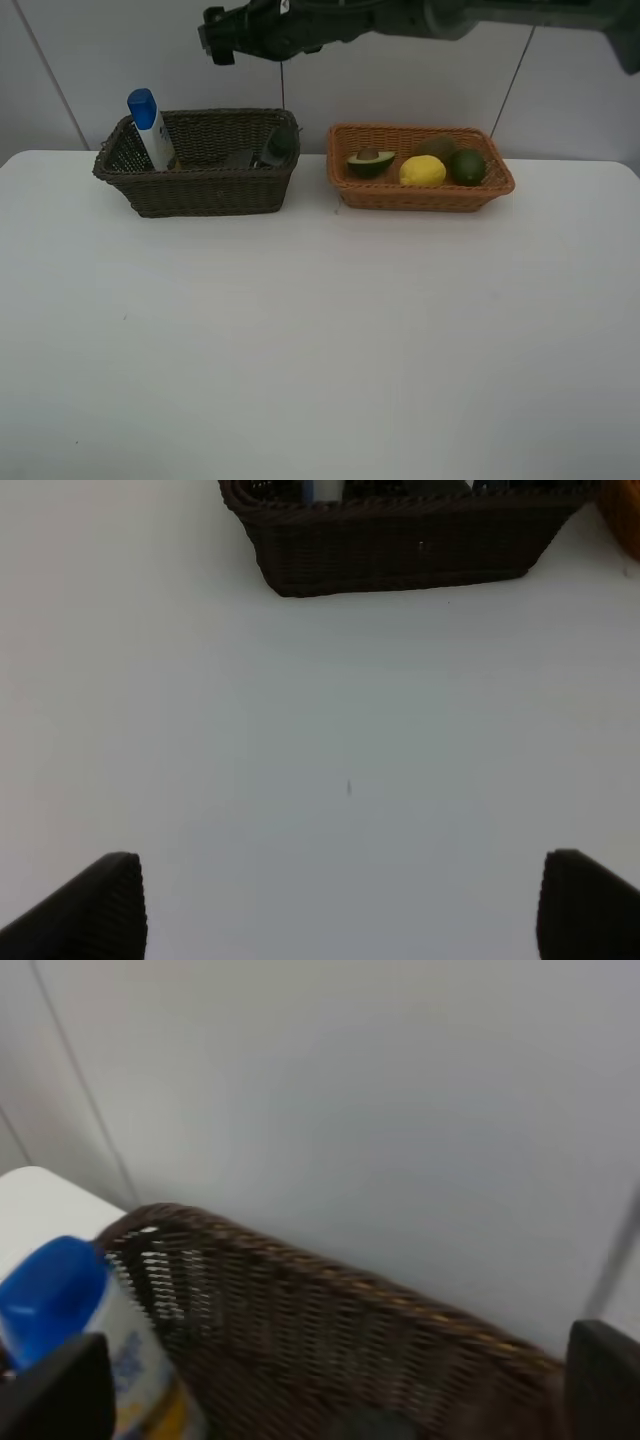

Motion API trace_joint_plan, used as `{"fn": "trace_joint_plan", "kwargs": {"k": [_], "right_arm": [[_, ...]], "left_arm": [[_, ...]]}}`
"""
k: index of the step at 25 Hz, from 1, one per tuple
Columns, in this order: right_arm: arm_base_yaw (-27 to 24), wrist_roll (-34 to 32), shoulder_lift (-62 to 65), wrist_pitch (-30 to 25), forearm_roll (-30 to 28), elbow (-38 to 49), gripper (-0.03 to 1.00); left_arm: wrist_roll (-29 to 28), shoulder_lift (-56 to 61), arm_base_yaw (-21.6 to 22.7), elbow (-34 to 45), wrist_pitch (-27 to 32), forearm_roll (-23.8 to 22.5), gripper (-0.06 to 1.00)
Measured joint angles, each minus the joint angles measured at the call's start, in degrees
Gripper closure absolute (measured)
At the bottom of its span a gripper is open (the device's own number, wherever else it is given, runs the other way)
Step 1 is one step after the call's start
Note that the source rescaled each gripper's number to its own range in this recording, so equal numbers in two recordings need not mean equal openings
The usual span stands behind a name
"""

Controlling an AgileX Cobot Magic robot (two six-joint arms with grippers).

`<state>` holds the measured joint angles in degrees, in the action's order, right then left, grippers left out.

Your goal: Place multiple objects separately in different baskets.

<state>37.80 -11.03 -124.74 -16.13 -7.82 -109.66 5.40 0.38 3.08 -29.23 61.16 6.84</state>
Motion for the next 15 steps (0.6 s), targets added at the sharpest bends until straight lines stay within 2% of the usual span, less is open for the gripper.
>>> {"fn": "trace_joint_plan", "kwargs": {"k": [4,6,10,13,15], "right_arm": [[-7.2,0.0,6.2,-11.5,-3.3,0.7,-0.03],[-12.7,-0.1,9.5,-14.5,-4.2,3.7,-0.03],[-24.1,-1.0,16.8,-16.7,-4.1,14.7,-0.03],[-30.1,-1.3,24.0,-16.7,-2.9,24.7,-0.03],[-32.2,-1.3,29.8,-16.5,-2.8,31.2,-0.03]], "left_arm": [[0.0,0.0,0.0,0.0,0.0,0.0,-0.05],[0.0,0.0,0.0,0.0,0.0,0.0,-0.05],[0.0,0.0,0.0,0.0,0.0,0.0,-0.05],[0.0,0.0,0.0,0.0,0.0,0.0,-0.05],[0.0,0.0,0.0,0.0,0.0,0.0,-0.05]]}}
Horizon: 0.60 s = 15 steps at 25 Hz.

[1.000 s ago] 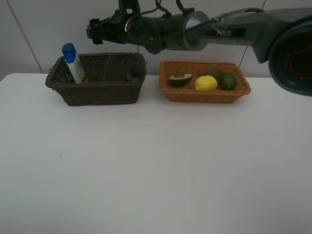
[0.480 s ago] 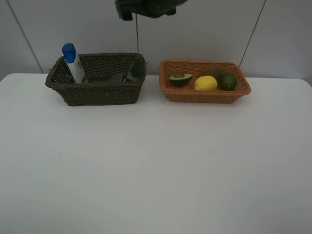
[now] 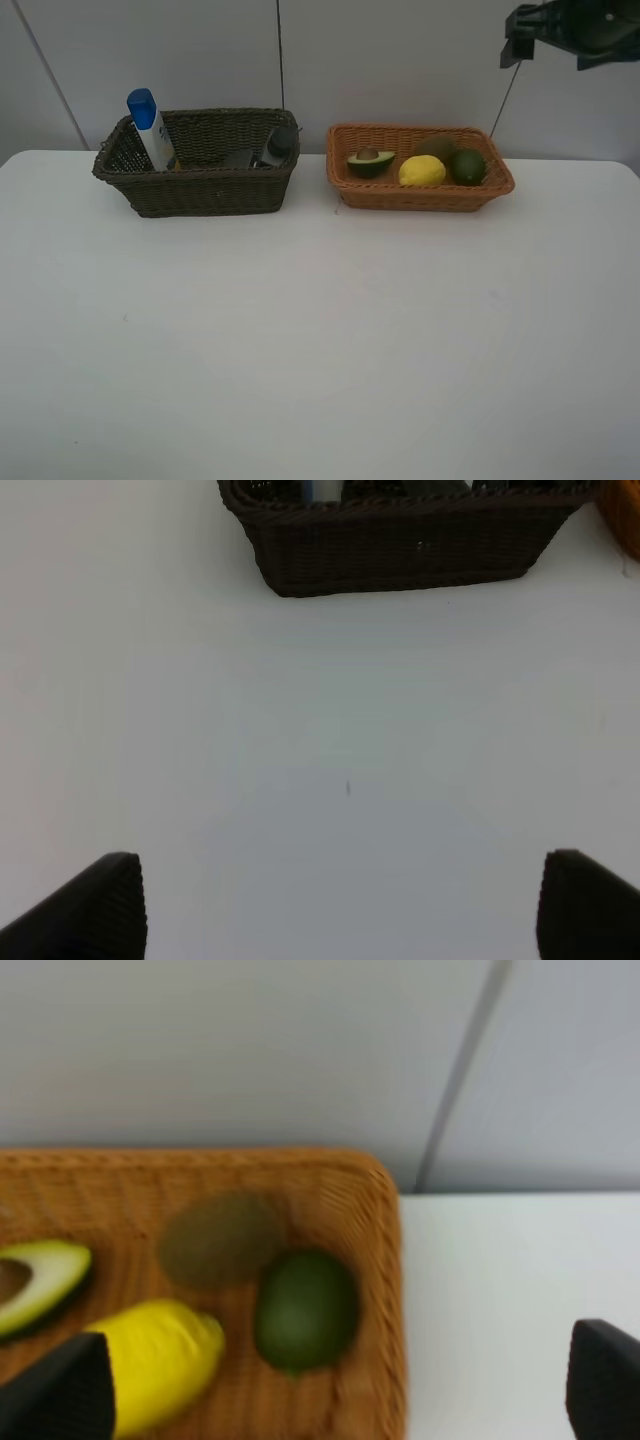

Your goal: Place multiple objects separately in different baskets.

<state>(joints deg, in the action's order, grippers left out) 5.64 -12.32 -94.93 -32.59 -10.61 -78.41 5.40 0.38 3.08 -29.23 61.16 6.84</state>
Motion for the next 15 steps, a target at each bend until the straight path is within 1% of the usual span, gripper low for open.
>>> {"fn": "trace_joint_plan", "kwargs": {"k": [2,6,9,13,15], "right_arm": [[-0.7,0.0,7.0,0.2,0.0,7.6,-0.03],[-0.5,0.0,21.6,-0.6,0.2,19.5,-0.03],[-0.5,0.0,33.0,-3.9,0.3,28.0,-0.03],[-0.5,0.0,50.8,-10.1,0.3,38.2,-0.03],[-0.5,0.0,59.3,-13.9,0.3,41.5,-0.03]], "left_arm": [[0.0,0.0,0.0,0.0,0.0,0.0,-0.05],[0.0,0.0,0.0,0.0,0.0,0.0,-0.05],[0.0,0.0,0.0,0.0,0.0,0.0,-0.05],[0.0,0.0,0.0,0.0,0.0,0.0,-0.05],[0.0,0.0,0.0,0.0,0.0,0.0,-0.05]]}}
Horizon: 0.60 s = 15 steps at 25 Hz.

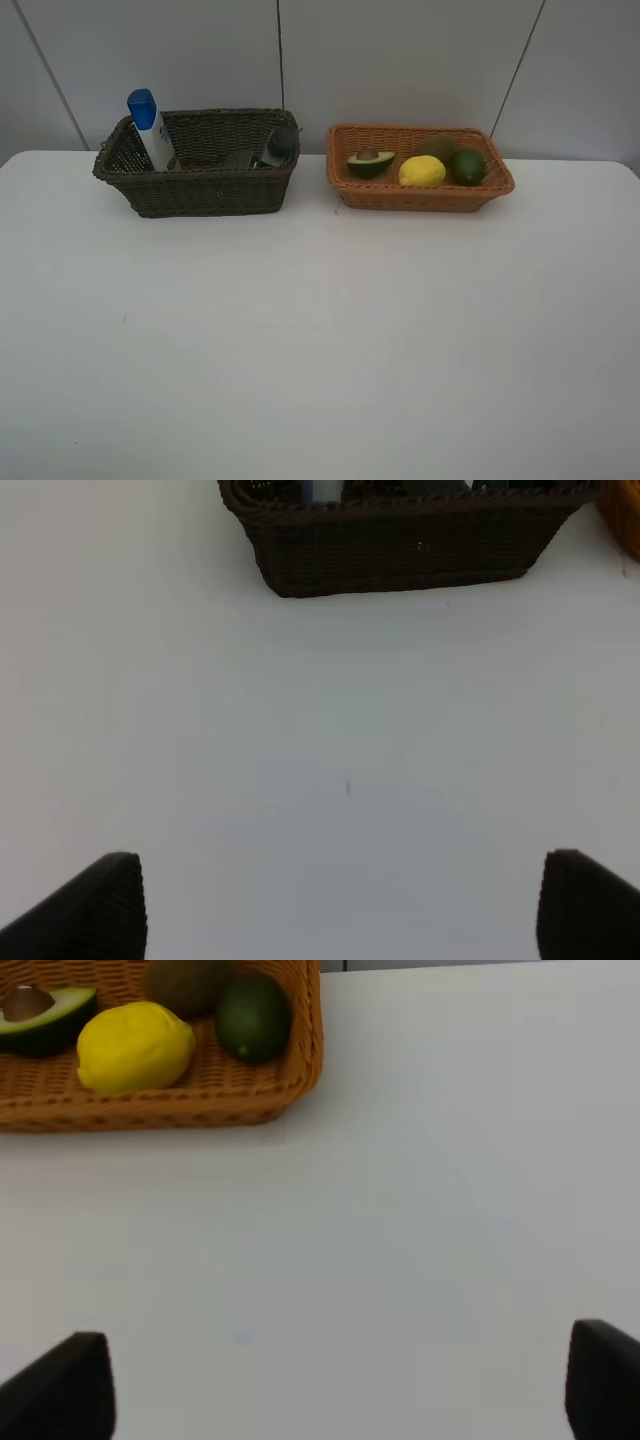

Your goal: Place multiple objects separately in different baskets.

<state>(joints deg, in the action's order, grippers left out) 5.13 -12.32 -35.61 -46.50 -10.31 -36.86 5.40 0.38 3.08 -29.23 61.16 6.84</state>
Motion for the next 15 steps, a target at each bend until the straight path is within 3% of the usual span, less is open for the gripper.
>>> {"fn": "trace_joint_plan", "kwargs": {"k": [8,15], "right_arm": [[0.0,0.0,27.1,-15.1,0.3,2.7,-0.03],[0.0,1.8,35.8,-18.1,-0.1,3.1,-0.03]], "left_arm": [[0.0,0.0,0.0,0.0,0.0,0.0,-0.05],[0.0,0.0,0.0,0.0,0.0,0.0,-0.05]]}}
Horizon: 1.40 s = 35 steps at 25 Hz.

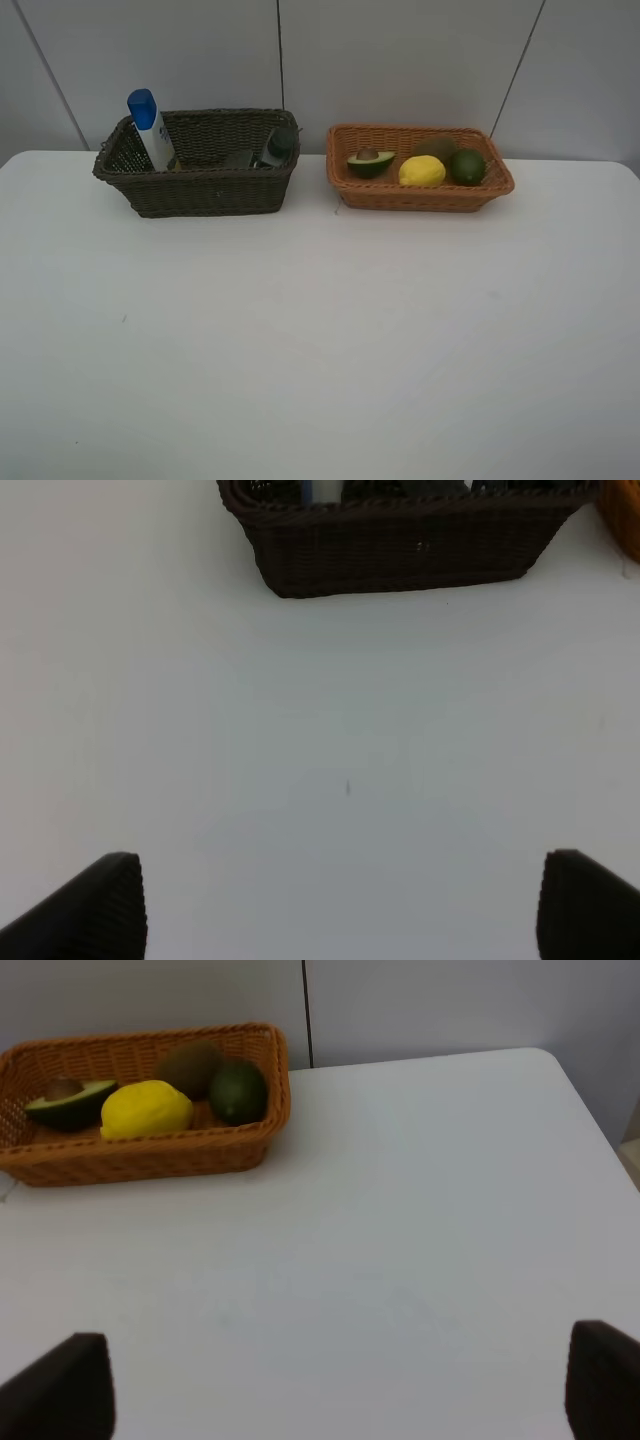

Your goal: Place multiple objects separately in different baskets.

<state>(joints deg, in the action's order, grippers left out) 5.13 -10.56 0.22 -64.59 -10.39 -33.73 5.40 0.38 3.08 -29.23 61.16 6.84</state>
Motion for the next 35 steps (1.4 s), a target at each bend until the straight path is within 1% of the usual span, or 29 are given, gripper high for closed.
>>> {"fn": "trace_joint_plan", "kwargs": {"k": [6,11,35], "right_arm": [[0.0,1.5,0.0,3.0,1.2,3.3,-0.03],[0.0,3.0,0.0,3.3,1.8,4.4,-0.03],[0.0,3.2,0.0,3.3,2.5,4.4,-0.03]], "left_arm": [[0.0,0.0,0.0,0.0,0.0,0.0,-0.05],[0.0,0.0,0.0,0.0,0.0,0.0,-0.05],[0.0,0.0,0.0,0.0,0.0,0.0,-0.05]]}}
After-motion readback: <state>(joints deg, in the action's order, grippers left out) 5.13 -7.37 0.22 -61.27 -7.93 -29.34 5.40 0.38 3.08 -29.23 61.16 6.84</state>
